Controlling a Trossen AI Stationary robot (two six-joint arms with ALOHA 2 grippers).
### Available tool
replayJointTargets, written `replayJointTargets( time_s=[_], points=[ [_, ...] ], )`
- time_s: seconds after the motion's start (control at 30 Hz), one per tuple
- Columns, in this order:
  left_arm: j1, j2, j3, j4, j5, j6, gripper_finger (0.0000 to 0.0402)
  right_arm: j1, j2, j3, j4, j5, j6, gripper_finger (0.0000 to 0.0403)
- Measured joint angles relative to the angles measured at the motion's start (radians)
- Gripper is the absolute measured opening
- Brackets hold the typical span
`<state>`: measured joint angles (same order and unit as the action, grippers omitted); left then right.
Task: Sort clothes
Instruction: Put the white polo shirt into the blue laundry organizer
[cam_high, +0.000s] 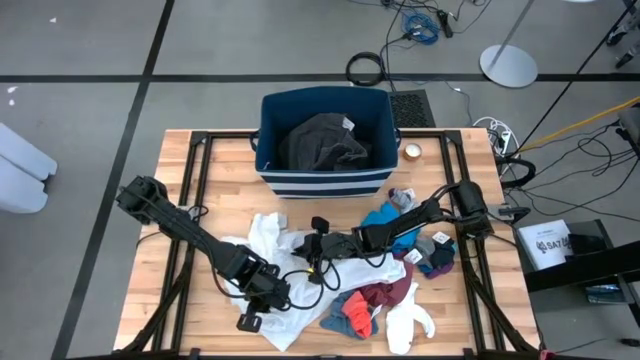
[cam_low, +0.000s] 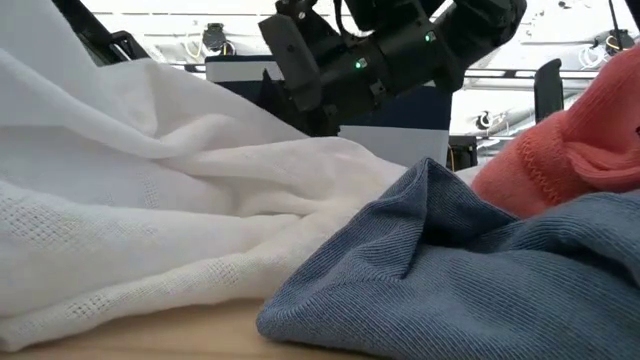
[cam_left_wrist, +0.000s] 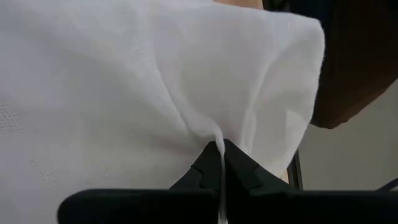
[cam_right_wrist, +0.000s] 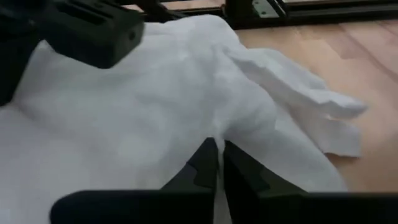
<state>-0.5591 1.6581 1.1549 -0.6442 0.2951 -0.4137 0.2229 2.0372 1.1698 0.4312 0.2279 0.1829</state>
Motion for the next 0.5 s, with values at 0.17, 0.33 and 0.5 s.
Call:
replayJointTargets(
  time_s=[0.17,0.33,0.5],
  points=[
    [0.0,0.0,0.0,0.0,-0.005,0.0,0.0001,-0.006,-0.054,0.0,-0.109,0.004,-0.019,0.0002],
    [0.0,0.0,0.0,0.001,-0.11,-0.051,0.0022,-0.002,-0.154,0.0,-0.304,0.047,-0.047,0.0001],
    [0.007,0.0,0.025,0.007,-0.116,-0.148,0.0084,0.026,-0.263,0.0,-0.566,0.062,-0.028,0.0001]
  ],
)
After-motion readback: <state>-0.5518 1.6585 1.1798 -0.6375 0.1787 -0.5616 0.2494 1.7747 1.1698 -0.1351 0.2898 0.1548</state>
